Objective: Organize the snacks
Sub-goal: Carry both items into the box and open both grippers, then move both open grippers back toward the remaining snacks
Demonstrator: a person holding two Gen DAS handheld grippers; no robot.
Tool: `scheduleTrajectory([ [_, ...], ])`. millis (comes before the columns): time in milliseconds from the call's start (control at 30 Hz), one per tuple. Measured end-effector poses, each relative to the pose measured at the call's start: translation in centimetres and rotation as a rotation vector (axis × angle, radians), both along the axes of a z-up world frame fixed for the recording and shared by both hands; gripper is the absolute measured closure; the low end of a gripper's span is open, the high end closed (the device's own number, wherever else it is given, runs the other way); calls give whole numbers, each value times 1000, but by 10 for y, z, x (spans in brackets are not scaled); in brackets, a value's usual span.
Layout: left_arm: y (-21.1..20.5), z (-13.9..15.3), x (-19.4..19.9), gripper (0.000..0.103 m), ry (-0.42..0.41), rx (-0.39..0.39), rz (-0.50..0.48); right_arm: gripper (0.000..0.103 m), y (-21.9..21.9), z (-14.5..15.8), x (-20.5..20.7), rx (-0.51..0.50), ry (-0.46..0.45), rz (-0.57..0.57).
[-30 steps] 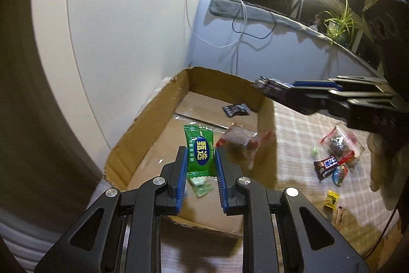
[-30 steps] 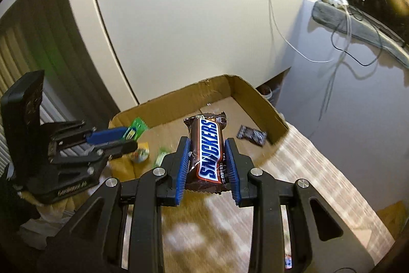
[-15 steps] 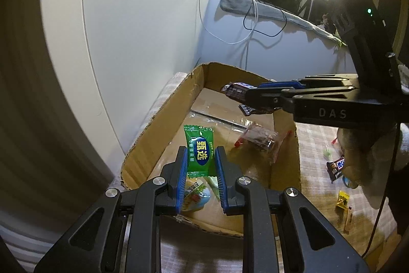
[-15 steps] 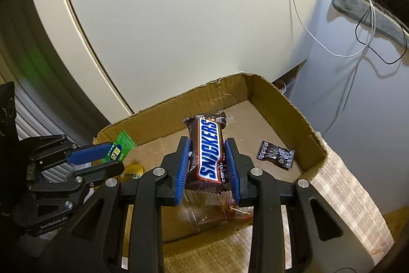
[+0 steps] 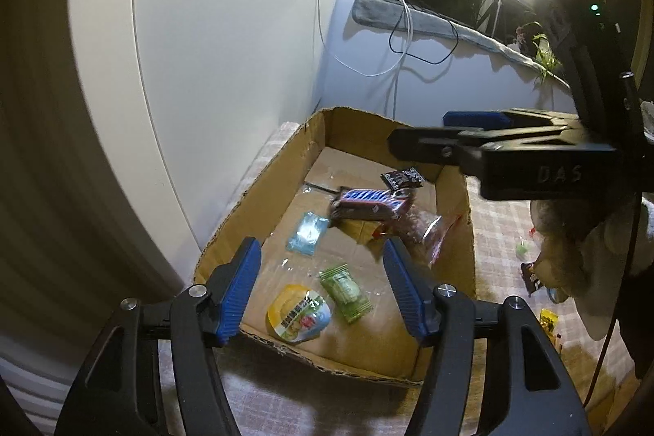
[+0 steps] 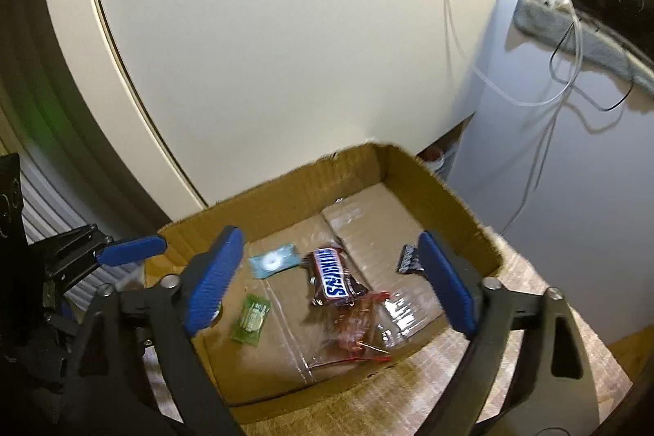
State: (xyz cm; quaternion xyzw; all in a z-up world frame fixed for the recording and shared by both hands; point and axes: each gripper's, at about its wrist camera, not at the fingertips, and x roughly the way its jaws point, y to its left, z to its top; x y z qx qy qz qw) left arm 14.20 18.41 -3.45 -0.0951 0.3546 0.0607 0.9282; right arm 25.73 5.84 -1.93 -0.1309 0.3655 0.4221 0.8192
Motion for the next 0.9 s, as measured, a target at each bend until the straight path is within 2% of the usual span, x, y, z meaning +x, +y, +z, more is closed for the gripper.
scheduleTrajectory([
  [500, -18, 12, -13, 41, -29, 7, -23, 11, -39, 23, -12, 16, -30, -42],
  [900, -62, 19, -22, 42, -56, -37, -118, 11, -122, 40, -52, 3, -64, -78],
])
